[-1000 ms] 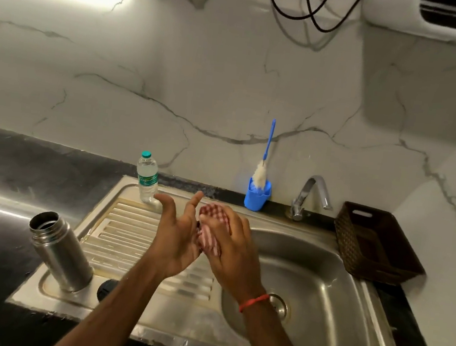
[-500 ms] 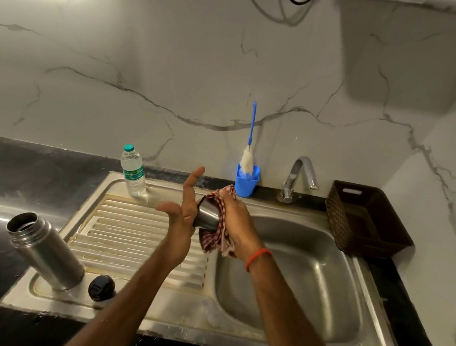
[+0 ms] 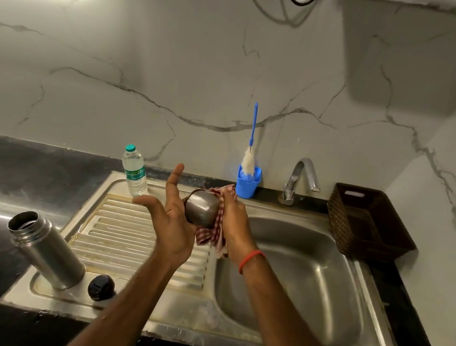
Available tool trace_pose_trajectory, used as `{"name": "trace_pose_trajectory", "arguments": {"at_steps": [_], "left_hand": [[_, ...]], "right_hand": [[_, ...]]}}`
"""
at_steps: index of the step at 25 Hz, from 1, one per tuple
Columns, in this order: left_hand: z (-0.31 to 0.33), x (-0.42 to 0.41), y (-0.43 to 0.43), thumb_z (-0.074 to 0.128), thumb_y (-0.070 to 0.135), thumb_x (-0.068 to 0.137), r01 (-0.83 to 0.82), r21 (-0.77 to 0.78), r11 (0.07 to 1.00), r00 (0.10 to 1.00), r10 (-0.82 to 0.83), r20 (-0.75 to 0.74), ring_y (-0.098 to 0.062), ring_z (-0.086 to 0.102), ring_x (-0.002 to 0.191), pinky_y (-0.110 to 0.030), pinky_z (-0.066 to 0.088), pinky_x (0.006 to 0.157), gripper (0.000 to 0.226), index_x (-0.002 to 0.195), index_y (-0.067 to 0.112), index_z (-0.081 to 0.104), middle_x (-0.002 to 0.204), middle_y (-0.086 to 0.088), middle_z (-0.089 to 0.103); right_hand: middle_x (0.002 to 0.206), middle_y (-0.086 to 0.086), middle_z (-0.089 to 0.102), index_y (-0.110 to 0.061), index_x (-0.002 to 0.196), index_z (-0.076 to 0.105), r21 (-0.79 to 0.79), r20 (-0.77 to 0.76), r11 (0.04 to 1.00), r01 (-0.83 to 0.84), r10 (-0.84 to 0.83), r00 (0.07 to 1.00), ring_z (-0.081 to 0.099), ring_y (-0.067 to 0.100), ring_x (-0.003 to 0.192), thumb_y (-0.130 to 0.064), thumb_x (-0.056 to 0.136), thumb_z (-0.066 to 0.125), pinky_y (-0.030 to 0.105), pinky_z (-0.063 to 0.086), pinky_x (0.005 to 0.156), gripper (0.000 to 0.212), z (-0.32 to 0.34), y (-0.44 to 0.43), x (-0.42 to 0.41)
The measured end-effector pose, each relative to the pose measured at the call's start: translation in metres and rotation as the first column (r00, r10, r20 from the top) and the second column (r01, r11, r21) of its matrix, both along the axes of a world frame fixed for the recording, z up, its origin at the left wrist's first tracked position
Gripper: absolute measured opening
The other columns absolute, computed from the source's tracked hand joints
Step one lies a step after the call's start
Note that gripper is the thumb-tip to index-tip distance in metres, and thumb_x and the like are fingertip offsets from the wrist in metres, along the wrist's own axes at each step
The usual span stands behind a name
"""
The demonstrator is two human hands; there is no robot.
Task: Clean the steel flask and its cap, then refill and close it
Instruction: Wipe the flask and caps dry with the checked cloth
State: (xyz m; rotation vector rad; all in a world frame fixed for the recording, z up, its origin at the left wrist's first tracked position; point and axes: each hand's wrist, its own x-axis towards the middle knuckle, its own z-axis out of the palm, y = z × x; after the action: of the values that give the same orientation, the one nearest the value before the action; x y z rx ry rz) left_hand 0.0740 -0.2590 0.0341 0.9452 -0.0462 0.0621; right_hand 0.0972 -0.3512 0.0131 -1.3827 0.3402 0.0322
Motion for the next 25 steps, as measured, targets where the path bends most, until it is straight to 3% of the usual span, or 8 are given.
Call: {"name": "trace_pose_trajectory", "arguments": {"at_steps": [2,5,8,10,13,16,21,25], "left_hand": [[-0.001,0.006,0.003,0.019,0.076,0.087,0.073,-0.055,0.996,0.997,-0.074,-0.027,-0.029,0.072,0.104,-0.044,0.06,0.084,0.079,0.145,0.032,0.049,0.117,-0.014,0.071],[-0.004,0.01,-0.004,0.042,0.041,0.103,0.108,0.062,0.992,0.991,-0.102,-0.087,-0.027,0.073,0.098,-0.035,0.061,0.076,0.04,0.131,0.021,0.063,0.108,-0.014,0.073],[-0.012,0.007,-0.011,0.047,0.026,0.105,0.065,0.023,0.998,0.981,-0.059,-0.183,-0.024,0.072,0.102,-0.03,0.06,0.074,0.033,0.128,0.011,0.064,0.116,-0.014,0.072],[-0.012,0.007,-0.013,0.049,0.033,0.103,0.064,-0.076,0.995,0.96,-0.082,-0.269,-0.024,0.072,0.103,-0.031,0.062,0.074,0.039,0.127,0.006,0.064,0.12,-0.017,0.071],[-0.002,0.006,-0.007,0.05,0.045,0.102,0.106,-0.366,0.925,0.907,-0.241,-0.345,-0.017,0.069,0.108,-0.027,0.057,0.095,0.048,0.118,0.004,0.069,0.119,-0.011,0.069],[0.004,0.007,0.006,0.061,0.063,0.082,0.101,-0.59,0.801,0.892,-0.335,-0.302,-0.017,0.064,0.113,-0.028,0.042,0.113,0.069,0.101,-0.001,0.078,0.111,-0.008,0.07],[-0.008,0.007,0.007,0.079,0.063,0.072,0.197,-0.625,0.755,0.902,-0.389,-0.186,-0.027,0.06,0.122,-0.04,0.051,0.104,0.097,0.143,0.003,0.053,0.132,-0.014,0.06],[-0.016,0.002,-0.001,0.104,0.039,0.034,0.231,-0.555,0.799,0.91,-0.379,-0.166,-0.036,0.072,0.106,-0.048,0.063,0.083,0.112,0.128,-0.002,0.059,0.121,-0.026,0.068]], "right_hand": [[0.102,0.011,0.077,-0.023,0.104,0.074,0.266,-0.125,0.964,0.013,0.021,0.992,0.072,0.031,0.101,-0.058,0.1,0.043,0.051,0.054,0.099,0.047,-0.008,-0.001,-0.003],[0.105,0.013,0.076,-0.017,0.111,0.073,0.313,-0.113,0.949,0.051,-0.016,0.993,0.071,0.031,0.104,-0.054,0.099,0.048,0.052,0.051,0.102,0.047,-0.017,-0.006,-0.003],[0.096,0.003,0.077,-0.023,0.099,0.073,0.04,0.06,0.983,0.177,-0.179,0.982,0.072,0.022,0.095,-0.051,0.101,0.048,0.05,0.055,0.095,0.037,-0.009,-0.008,0.0],[0.102,-0.003,0.072,-0.027,0.105,0.068,-0.282,0.356,0.92,0.274,-0.165,0.92,0.067,0.012,0.097,-0.049,0.101,0.048,0.042,0.056,0.092,0.03,0.0,-0.006,-0.007],[0.13,0.001,0.061,-0.022,0.124,0.065,-0.744,0.653,0.485,0.459,0.387,0.651,0.054,0.019,0.119,-0.037,0.097,0.055,0.034,0.047,0.1,0.033,0.006,-0.008,-0.014],[0.146,0.006,0.052,-0.024,0.131,0.065,-0.741,0.669,0.47,0.48,0.577,0.468,0.043,0.028,0.136,-0.03,0.091,0.067,0.041,0.033,0.114,0.04,0.002,-0.014,-0.011],[0.125,-0.012,0.067,-0.035,0.134,0.056,-0.614,0.616,0.739,0.276,0.23,0.753,0.061,0.006,0.113,-0.051,0.102,0.044,0.042,0.049,0.096,0.038,-0.011,-0.007,-0.016],[0.087,-0.007,0.071,-0.026,0.104,0.068,-0.605,0.297,0.786,0.127,0.074,0.952,0.066,0.006,0.083,-0.069,0.096,0.032,0.035,0.057,0.078,0.056,0.004,-0.015,-0.01]]}}
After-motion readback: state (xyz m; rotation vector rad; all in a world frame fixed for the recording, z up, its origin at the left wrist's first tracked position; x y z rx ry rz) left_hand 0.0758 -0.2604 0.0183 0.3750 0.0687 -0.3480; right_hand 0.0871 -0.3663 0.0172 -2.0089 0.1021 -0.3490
